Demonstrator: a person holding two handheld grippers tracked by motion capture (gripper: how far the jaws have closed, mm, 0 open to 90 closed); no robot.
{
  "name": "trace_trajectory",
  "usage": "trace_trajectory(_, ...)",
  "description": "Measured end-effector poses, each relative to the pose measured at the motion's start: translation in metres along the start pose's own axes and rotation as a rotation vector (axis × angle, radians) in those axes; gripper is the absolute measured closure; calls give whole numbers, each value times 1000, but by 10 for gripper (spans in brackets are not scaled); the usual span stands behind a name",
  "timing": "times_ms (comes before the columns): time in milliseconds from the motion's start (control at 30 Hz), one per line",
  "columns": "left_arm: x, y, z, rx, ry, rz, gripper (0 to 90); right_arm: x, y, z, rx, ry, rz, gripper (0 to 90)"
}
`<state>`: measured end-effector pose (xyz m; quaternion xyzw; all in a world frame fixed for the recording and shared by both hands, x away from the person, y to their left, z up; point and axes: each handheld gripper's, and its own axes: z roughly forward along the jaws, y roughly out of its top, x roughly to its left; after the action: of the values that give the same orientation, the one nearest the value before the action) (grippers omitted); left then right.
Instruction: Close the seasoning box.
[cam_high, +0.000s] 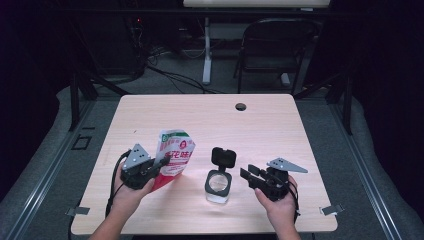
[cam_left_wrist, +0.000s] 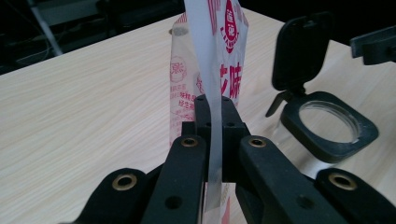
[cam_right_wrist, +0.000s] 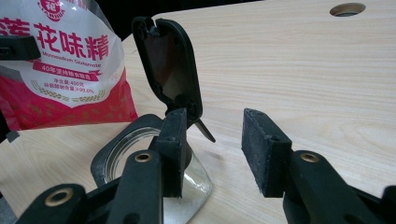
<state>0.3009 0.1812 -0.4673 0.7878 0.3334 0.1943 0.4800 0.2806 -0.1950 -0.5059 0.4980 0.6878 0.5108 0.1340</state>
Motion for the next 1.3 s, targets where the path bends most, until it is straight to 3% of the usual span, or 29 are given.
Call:
trace_trajectory(200, -8, -1, 5, 1, -40, 25, 900, 0, 0, -1, -2, -3, 1, 606)
trace_trajectory(467, -7, -6, 7, 3, -49, 22, 899, 1, 2, -3, -26, -2, -30, 607)
trace_trajectory(567, -4, -10, 4, -2, -64, -12, 899, 3, 2, -2, -21, 1, -56, 628)
trace_trajectory(767, 2, -21, -2, 16, -56, -29, 899, 10, 6, -2, -13, 26, -103, 622)
trace_trajectory(1100, 25, -49, -7, 59, -84, -184, 898, 23, 14, 3, -47, 95, -122, 584)
trace_trajectory(1300, 28, -62, -5, 94, -70, -209, 896, 35, 20, 9, -43, 147, -146, 581)
